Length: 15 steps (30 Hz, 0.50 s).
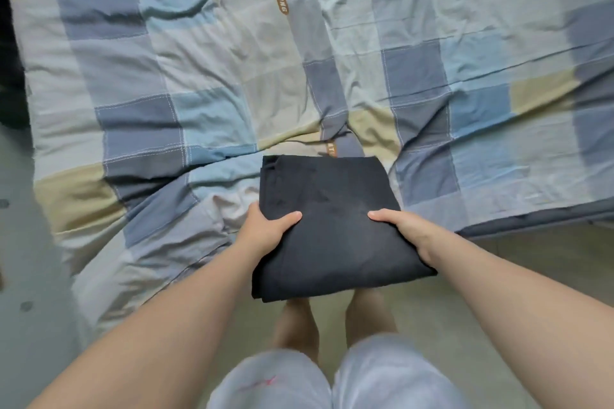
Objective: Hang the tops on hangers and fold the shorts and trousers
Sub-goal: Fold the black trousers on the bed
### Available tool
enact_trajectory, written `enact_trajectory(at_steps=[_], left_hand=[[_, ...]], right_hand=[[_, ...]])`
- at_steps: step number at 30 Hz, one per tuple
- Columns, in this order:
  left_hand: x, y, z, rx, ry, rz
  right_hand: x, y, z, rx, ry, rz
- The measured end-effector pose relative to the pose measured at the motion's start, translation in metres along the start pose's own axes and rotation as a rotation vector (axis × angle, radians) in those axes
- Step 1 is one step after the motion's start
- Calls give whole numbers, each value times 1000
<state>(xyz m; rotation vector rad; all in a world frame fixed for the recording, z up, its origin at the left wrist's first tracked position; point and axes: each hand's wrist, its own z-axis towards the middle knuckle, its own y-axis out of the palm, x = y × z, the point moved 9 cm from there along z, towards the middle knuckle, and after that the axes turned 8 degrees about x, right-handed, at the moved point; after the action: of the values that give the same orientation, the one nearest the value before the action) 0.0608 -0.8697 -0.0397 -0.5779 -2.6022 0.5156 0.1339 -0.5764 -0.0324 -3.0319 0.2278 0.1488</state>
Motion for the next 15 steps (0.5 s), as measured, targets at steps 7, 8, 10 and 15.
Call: enact_trajectory(at_steps=[7, 8, 10, 15], left_hand=[[-46, 10, -97, -205, -97, 278], [-50, 13, -110, -220, -92, 293], [-51, 20, -136, -254, -68, 314], [-17, 46, -193, -319, 131, 388]], right_hand=[[133, -19, -101, 100, 132, 165], [148, -22, -114, 109, 138, 196], [174, -31, -139, 140, 130, 272], [223, -62, -194, 283, 15, 544]])
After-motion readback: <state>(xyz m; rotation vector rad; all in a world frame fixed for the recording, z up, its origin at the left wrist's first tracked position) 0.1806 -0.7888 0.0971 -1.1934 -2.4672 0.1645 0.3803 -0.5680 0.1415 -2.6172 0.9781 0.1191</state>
